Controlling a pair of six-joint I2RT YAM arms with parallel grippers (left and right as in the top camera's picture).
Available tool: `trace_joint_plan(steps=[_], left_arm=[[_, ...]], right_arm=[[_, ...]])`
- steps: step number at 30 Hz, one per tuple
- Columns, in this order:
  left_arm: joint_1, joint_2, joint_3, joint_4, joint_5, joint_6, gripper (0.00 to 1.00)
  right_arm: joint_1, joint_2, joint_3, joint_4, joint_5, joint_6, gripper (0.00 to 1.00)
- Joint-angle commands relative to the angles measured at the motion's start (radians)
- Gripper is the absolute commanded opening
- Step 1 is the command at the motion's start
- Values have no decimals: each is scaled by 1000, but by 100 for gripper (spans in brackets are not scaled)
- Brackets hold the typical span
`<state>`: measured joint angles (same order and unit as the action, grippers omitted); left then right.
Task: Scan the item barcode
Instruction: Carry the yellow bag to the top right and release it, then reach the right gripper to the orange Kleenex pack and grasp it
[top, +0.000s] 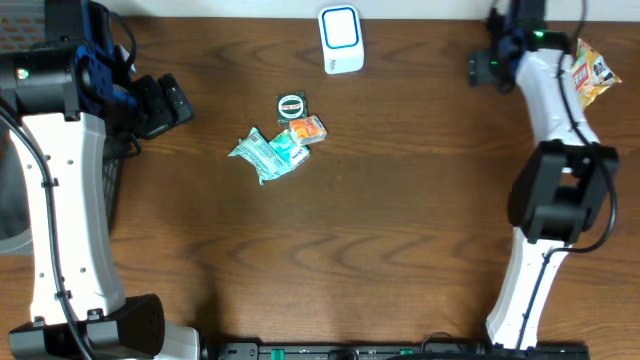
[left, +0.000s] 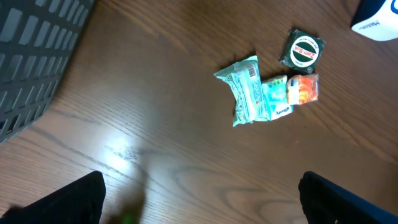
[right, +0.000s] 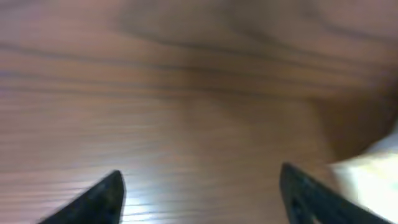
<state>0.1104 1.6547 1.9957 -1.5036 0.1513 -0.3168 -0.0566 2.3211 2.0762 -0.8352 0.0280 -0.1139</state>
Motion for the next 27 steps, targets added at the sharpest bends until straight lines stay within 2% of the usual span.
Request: trace_joint_plan(steps=[1,2,3,5,6,7,8,10,12,14,15,17,20,24,27], left_arm=[[2,-8,8,-3,-5,2,98],[2,-8,8,-3,-5,2,98],[2,-8,8,-3,-5,2,98],[2,-8,8,-3,-5,2,98],[2,-8,8,-3,-5,2,98],[2,-8,8,-3,-5,2,98],[2,-8,8,-3,-5,2,98],[2,-8,8,-3,-5,2,98],[2,-8,8,-3,-5,2,98],[2,-8,8,-3,-5,2,98],[2,-8,8,-3,-5,2,98],[2,-8,8,-3,-5,2,98],[2,-8,8,-3,-5,2,98],[2,-8,8,-3,-5,2,98],[2,-8,8,-3,-5,2,98]], right_arm=[[65,-36,5,-6,-98,57,55],[77,-36,5,-3,-75,58,45],[95,-36,5,2,-34,60,29],[115,-36,5,3,-27,132,18],[122,-36,5,0,-53,154,22],[135,-36,5,-13,-142,173,41],[146,-36,5,-28,-239,173,64],[177,-35,5,-70,-459,172,78],[210,-36,5,-105,-575,152,78],[253,-35,4,-124,-639,140,68],[290,-30,1,-119,-641,143,58],[338,-24,1,-101,-636,143,51],[426,-10,1,-47,-606,155,53],[538,8,1,34,-358,342,49],[605,21,1,55,-158,443,62]])
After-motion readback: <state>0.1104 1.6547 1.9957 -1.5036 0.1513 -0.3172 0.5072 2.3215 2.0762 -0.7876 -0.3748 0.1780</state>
